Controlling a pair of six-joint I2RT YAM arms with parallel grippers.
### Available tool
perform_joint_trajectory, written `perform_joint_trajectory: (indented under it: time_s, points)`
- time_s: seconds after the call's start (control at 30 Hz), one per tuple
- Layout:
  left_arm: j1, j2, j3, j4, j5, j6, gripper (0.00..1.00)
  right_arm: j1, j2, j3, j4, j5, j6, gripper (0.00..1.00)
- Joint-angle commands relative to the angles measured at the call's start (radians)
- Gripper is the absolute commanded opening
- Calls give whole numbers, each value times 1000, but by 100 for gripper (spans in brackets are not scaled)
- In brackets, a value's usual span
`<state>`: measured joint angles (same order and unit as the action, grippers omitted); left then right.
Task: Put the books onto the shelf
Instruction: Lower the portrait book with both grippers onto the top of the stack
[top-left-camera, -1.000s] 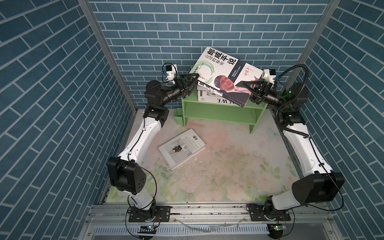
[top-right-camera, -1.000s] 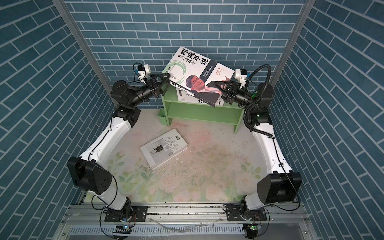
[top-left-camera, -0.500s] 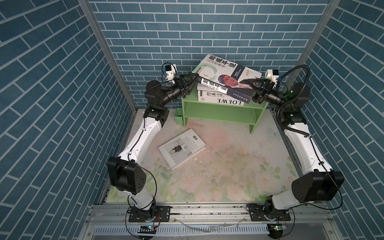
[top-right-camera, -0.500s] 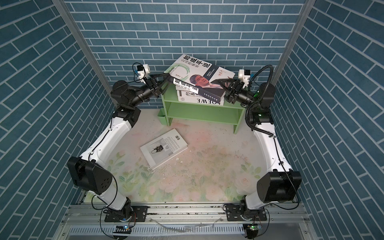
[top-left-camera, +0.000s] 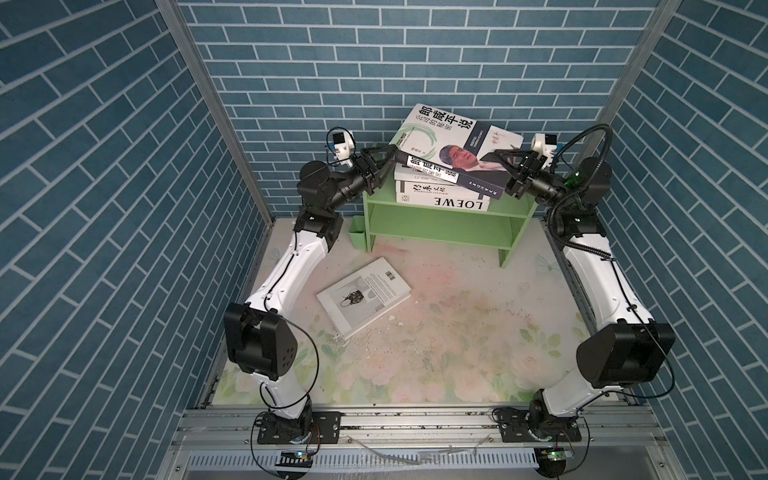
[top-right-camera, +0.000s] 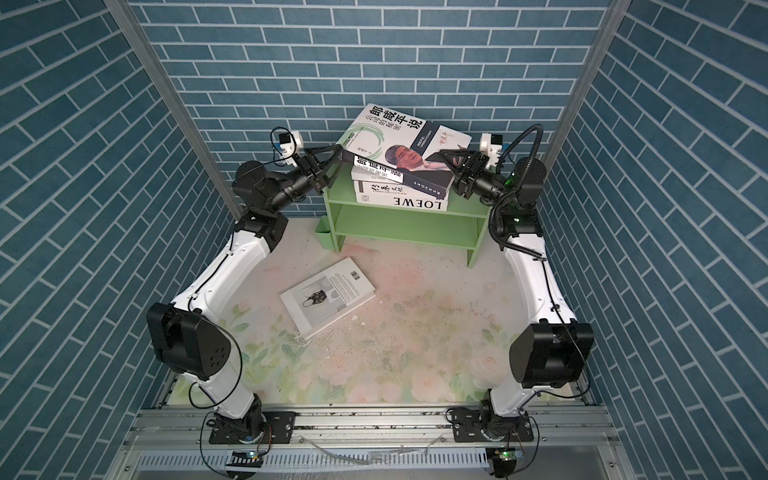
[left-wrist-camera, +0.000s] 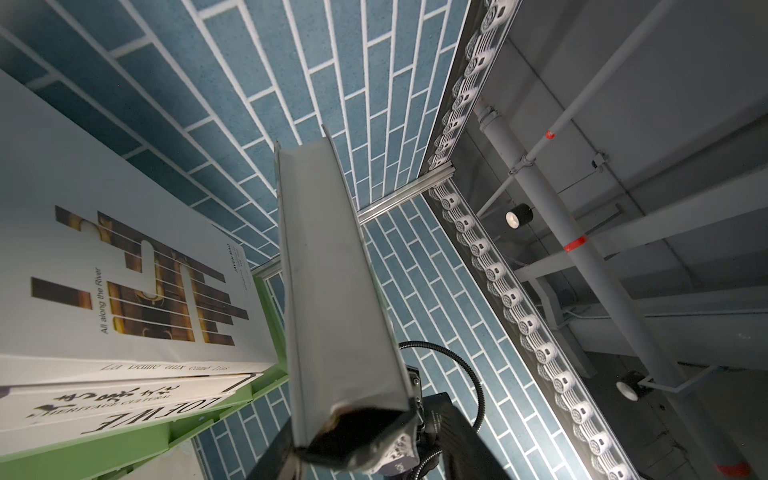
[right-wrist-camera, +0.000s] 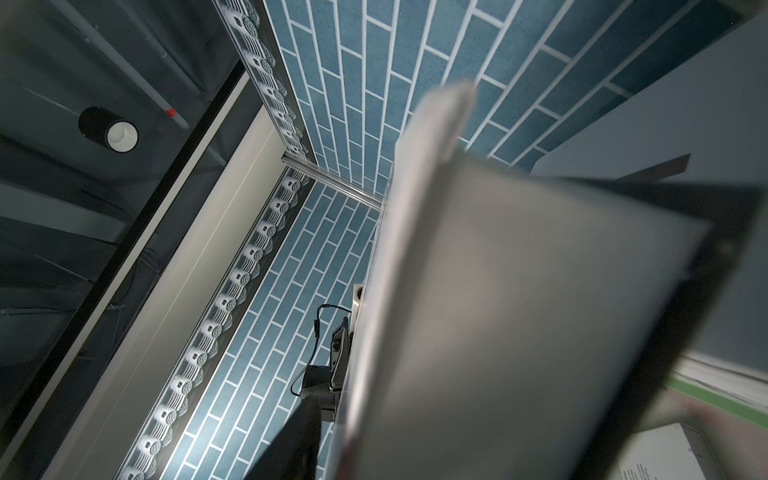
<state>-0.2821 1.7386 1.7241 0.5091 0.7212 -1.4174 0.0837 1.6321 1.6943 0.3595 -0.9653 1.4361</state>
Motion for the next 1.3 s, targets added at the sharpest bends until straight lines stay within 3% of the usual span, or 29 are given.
perform_joint_trajectory:
  time_s: [0.0, 0.23, 0.5, 0.77, 1.03, 1.27]
  points:
    - [-6, 17, 62, 26, 9, 6, 60, -4, 21, 62, 54, -56, -5, 52]
    - [-6, 72, 113, 40, 13, -28, 65, -4, 49, 94, 85, -137, 15, 45]
    - [-14, 99, 139, 63, 33, -50, 55, -3, 100, 157, 130, -173, 79, 44]
    - [-19, 80, 112, 69, 35, -40, 50, -4, 121, 165, 124, -132, 91, 43]
    - [-19, 86, 122, 66, 19, -40, 47, -3, 151, 207, 96, -85, 96, 47]
    - [-19, 157, 235, 30, -34, -40, 41, -3, 230, 307, 37, 29, 86, 62]
